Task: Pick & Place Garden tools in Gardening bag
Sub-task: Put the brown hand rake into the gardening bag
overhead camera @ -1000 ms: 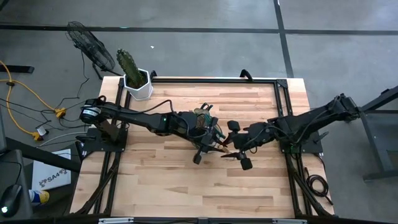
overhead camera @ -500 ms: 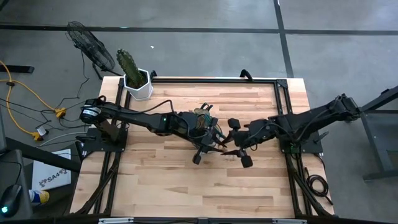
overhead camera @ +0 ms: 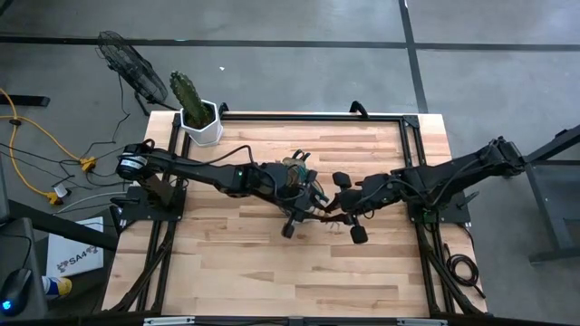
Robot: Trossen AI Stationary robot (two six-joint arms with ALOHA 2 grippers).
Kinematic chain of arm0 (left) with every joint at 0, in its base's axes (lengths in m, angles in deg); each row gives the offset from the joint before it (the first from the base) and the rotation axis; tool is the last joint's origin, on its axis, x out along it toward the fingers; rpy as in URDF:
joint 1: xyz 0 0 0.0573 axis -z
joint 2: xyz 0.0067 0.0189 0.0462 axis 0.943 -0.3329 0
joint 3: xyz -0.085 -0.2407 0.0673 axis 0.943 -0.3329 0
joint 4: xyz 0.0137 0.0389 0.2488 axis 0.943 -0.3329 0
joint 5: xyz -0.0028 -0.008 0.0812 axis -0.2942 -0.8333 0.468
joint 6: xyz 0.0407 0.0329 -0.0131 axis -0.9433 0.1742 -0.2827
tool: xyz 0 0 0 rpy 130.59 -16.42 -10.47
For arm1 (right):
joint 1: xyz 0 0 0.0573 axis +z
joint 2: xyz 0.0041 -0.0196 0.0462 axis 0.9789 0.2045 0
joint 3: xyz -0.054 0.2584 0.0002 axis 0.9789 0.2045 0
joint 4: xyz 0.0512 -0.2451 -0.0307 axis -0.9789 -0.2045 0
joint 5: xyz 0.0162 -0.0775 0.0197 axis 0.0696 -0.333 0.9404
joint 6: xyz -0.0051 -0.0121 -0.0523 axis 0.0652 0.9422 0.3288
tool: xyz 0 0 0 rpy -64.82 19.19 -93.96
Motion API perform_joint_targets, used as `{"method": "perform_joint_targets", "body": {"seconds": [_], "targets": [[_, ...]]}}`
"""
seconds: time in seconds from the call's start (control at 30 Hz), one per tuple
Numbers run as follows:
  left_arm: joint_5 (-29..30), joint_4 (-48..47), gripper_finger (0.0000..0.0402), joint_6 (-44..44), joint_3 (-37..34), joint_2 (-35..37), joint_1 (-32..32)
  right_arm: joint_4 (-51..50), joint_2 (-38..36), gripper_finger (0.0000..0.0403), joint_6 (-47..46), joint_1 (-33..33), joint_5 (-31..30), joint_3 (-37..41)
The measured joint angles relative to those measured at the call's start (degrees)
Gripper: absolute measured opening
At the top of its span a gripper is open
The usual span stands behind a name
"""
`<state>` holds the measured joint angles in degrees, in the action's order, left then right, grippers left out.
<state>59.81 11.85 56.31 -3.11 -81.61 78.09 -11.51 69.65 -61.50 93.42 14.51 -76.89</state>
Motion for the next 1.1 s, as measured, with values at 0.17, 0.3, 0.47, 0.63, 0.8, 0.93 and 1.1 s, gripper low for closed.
{"method": "perform_joint_targets", "body": {"seconds": [0.17, 0.3, 0.47, 0.63, 0.8, 0.93, 1.1], "targets": [[1.0, 0.0, 0.0127, 2.6, 0.0, 0.0, 0.0, -0.8, 0.0, 0.0058, -1.0, 0.0, -2.9, 0.0], [4.5, -0.1, 0.0191, 4.7, 0.0, 0.0, 0.0, -3.0, -0.1, 0.0058, -2.9, 0.0, -7.5, 0.0], [8.9, -1.1, 0.022, 8.3, 0.0, 0.4, 0.0, -6.3, -0.8, 0.0058, -4.3, 0.0, -13.7, 0.0], [13.2, -4.0, 0.0223, 12.0, 0.1, 1.1, 0.0, -11.2, -3.0, 0.0058, -5.0, 0.0, -18.7, 0.0], [14.2, -6.9, 0.0224, 14.1, 0.0, 1.1, 0.3, -15.3, -5.4, 0.0058, -4.3, 0.0, -25.5, 0.0], [18.7, -9.1, 0.0224, 13.9, 0.0, 1.1, 2.3, -13.8, -7.4, 0.0058, -1.8, -0.1, -28.6, 2.4], [29.0, -13.8, 0.0225, 12.5, 0.0, 2.6, 6.1, -4.3, -12.7, 0.0058, 1.4, -1.1, -28.5, 11.0]]}}
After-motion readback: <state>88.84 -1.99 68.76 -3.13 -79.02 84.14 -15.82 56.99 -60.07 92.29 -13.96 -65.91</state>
